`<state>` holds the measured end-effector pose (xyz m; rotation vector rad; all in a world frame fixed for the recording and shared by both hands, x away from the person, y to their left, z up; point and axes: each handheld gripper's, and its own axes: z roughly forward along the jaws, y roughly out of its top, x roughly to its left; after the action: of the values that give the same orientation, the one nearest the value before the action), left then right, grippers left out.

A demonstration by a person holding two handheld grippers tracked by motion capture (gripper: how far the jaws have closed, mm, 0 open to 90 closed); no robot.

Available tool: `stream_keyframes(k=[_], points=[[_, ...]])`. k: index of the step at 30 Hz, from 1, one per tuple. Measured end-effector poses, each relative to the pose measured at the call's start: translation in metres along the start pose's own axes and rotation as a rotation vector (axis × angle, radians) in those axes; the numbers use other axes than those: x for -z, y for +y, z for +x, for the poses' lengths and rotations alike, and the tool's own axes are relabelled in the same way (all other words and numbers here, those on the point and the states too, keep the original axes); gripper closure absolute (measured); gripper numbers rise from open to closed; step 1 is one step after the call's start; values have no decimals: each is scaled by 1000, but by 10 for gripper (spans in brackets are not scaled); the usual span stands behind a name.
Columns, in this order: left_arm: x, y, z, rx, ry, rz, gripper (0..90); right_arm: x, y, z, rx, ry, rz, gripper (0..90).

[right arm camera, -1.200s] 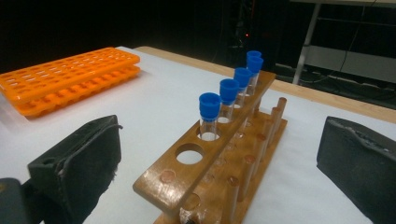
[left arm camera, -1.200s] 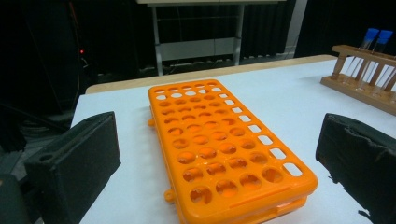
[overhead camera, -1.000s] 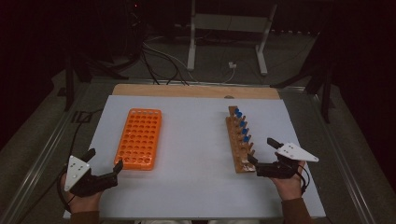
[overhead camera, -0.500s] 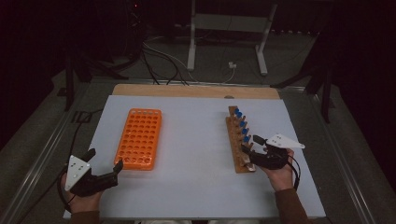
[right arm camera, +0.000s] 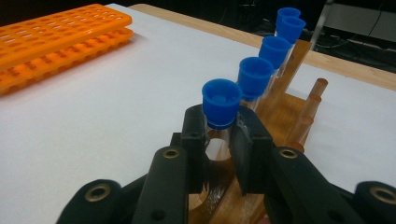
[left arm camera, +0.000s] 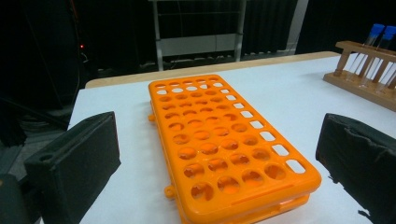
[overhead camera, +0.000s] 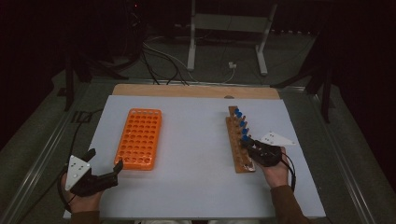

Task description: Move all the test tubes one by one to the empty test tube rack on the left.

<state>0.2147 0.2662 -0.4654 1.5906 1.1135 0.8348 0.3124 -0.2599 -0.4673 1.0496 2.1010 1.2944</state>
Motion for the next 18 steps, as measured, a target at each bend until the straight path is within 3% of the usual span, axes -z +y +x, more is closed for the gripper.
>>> stream_keyframes(k=[8,15,18], points=[[-1,0,-2,-6,-5,10,6,-3,1,1,8,-11,1,770],[-7,3,-4,4,-68,48,6,-1,2,0,-1,-14,-4,773],[-9,9,-7,3,-97,37,6,1,4,-1,1,-14,-8,773]])
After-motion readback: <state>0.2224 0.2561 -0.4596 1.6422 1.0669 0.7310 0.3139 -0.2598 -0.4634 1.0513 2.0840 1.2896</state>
